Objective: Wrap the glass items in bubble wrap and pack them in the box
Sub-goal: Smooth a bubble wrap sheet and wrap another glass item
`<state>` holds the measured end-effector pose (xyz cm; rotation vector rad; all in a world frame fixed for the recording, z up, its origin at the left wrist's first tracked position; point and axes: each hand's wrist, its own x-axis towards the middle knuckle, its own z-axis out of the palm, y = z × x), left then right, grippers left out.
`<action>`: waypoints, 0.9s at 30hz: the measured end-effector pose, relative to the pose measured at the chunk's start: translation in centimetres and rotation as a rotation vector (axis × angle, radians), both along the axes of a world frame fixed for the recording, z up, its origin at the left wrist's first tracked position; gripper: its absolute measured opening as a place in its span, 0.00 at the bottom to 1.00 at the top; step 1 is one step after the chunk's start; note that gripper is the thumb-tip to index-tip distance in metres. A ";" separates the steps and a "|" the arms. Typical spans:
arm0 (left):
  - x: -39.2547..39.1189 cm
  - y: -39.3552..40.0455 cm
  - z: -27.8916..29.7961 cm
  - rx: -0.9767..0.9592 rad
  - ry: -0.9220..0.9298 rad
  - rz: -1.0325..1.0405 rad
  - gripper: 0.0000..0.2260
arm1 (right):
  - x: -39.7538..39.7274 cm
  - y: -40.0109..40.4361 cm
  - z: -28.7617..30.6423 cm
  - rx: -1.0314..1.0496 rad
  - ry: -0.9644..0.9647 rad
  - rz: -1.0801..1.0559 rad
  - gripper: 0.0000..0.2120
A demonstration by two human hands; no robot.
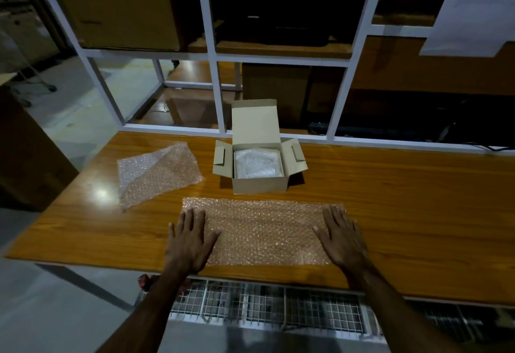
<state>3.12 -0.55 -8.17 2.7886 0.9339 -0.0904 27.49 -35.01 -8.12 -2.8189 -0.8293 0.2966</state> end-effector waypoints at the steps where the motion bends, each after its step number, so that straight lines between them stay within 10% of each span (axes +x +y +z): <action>1: -0.3 0.3 0.0 0.000 0.005 -0.010 0.41 | 0.2 -0.3 0.2 0.006 0.008 0.014 0.39; 9: -3.9 -2.6 0.7 0.031 -0.371 0.160 0.22 | -2.5 -2.3 1.6 0.232 -0.154 -0.323 0.18; 27: -1.8 -5.7 4.3 -0.400 -0.539 0.829 0.07 | -2.9 -4.2 2.3 0.296 0.091 -0.540 0.29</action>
